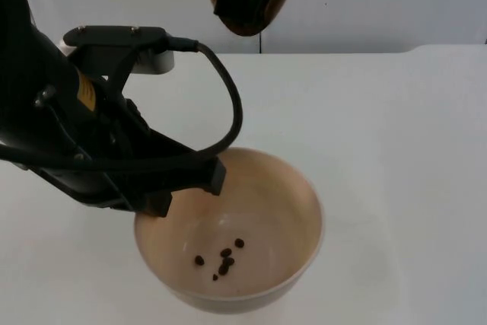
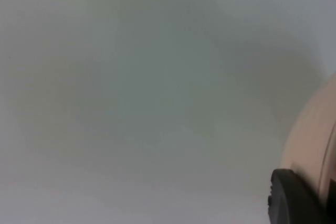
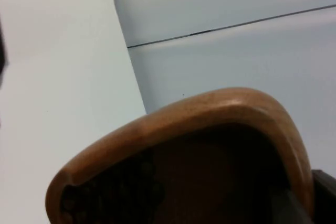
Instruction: Pick up the bowl with the left hand and pour the coffee beans from the cup into the bowl with the right hand.
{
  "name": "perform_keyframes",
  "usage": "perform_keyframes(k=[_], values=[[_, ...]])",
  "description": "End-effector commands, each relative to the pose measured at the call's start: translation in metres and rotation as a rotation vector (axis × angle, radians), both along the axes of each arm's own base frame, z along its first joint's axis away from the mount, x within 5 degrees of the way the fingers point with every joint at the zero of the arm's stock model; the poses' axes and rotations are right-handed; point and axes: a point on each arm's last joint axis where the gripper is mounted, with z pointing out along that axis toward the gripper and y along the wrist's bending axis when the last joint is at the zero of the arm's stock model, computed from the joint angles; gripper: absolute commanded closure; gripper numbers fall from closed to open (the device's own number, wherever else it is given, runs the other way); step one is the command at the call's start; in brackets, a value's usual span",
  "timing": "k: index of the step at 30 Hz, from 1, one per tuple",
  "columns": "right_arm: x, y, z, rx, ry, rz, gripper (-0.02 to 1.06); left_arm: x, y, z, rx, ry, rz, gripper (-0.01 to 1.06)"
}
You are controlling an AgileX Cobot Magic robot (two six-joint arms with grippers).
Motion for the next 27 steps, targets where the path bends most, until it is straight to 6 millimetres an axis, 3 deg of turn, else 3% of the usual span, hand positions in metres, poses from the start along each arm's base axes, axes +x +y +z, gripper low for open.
perform_keyframes(k=[1, 27], values=[[-0.0019, 0.0005, 0.0045, -0.001, -0.029, 0.012, 1.04, 0.0003, -0.0026, 0.0016, -0.014, -0.003, 0.003, 1.05], [-0.0072, 0.0050, 0.0124, -0.071, -0.124, 0.062, 1.04, 0.0004, -0.0027, 0.0017, -0.015, -0.004, 0.003, 1.05]])
